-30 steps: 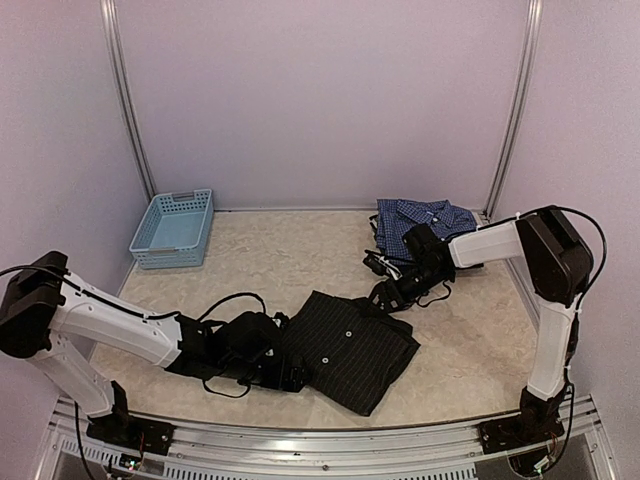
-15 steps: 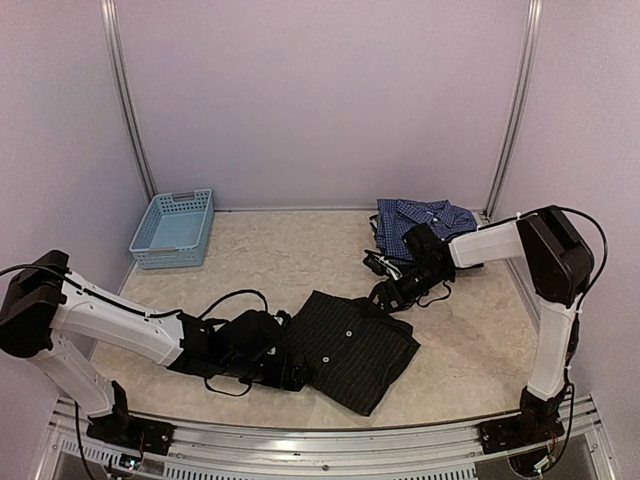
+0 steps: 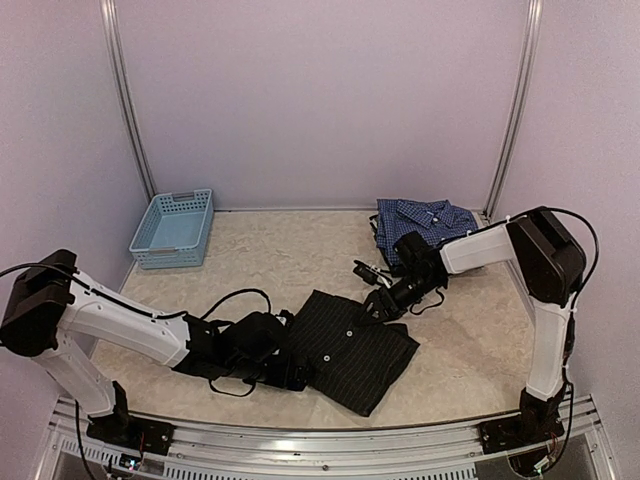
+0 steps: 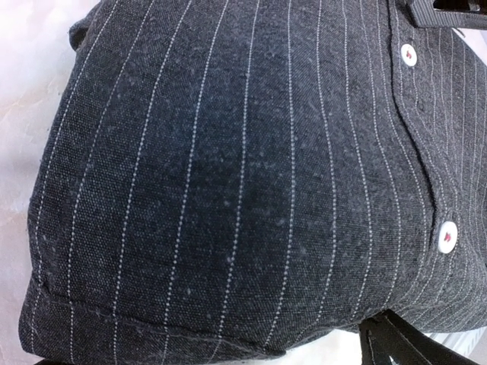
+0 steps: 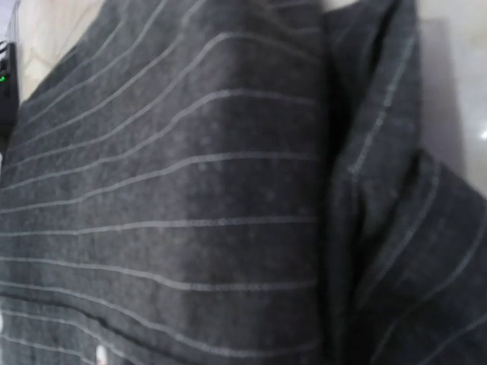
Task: Fold and stack the long sleeve shirts
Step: Pick up the square-folded shirt from the center of the board.
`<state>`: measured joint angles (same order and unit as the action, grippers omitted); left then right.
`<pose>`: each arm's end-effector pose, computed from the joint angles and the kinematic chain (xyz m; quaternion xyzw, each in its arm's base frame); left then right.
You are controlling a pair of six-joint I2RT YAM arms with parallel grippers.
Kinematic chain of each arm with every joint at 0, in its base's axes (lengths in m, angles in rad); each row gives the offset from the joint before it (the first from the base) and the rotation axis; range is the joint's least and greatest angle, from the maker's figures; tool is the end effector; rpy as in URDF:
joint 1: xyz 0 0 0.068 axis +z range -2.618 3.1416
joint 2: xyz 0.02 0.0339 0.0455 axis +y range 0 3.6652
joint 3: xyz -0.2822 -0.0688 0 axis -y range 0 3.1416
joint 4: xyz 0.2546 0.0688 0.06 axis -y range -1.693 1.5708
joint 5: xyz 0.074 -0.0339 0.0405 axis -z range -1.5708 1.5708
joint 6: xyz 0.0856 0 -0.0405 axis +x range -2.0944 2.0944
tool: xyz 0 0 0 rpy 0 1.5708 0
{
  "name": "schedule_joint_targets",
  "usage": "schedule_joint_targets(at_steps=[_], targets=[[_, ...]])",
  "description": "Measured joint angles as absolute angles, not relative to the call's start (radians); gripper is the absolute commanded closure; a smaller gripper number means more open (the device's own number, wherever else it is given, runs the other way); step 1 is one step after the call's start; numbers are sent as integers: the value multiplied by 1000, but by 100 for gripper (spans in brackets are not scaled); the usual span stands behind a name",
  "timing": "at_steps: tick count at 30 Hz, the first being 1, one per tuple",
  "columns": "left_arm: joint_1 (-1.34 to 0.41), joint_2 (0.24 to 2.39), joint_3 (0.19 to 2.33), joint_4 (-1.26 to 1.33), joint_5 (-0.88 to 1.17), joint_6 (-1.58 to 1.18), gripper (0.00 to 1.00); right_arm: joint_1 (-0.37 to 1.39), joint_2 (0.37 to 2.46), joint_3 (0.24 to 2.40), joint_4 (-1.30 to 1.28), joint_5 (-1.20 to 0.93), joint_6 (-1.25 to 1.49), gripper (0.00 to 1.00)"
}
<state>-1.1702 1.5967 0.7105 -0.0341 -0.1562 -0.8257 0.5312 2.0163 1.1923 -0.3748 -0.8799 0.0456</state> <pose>0.1413 -0.2994 0.1101 0.1374 0.9350 -0.2276 0.2348 0.3160 0.2622 0.1023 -0.2902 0.8442 0.4489 0.0414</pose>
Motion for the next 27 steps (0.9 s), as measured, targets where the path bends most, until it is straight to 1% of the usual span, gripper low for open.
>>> schedule_joint_targets(at_steps=[6, 10, 12, 14, 17, 18, 20, 23, 27], targets=[[-1174, 1608, 720, -32, -174, -822, 6, 538, 2035, 1194, -375, -922, 62, 39], [-1181, 1612, 722, -34, -190, -822, 6, 554, 2047, 1198, -375, -929, 74, 52], [-1187, 1612, 723, -39, -198, -822, 6, 562, 2054, 1199, -375, -935, 76, 60], [-1187, 1612, 724, -45, -204, -822, 6, 565, 2060, 1199, -379, -936, 80, 72], [-1190, 1612, 727, -54, -212, -822, 5, 566, 2061, 1198, -388, -937, 84, 98], [-1190, 1612, 728, -58, -213, -821, 4, 566, 2061, 1197, -387, -939, 86, 100], [-1190, 1612, 731, -68, -219, -821, 2, 556, 2056, 1192, -391, -944, 94, 100], [-1191, 1611, 739, -91, -239, -822, 1, 532, 2016, 1166, -400, -933, 108, 100], [-1191, 1581, 742, -145, -296, -821, 1, 462, 1866, 1130, -469, -834, 125, 100]])
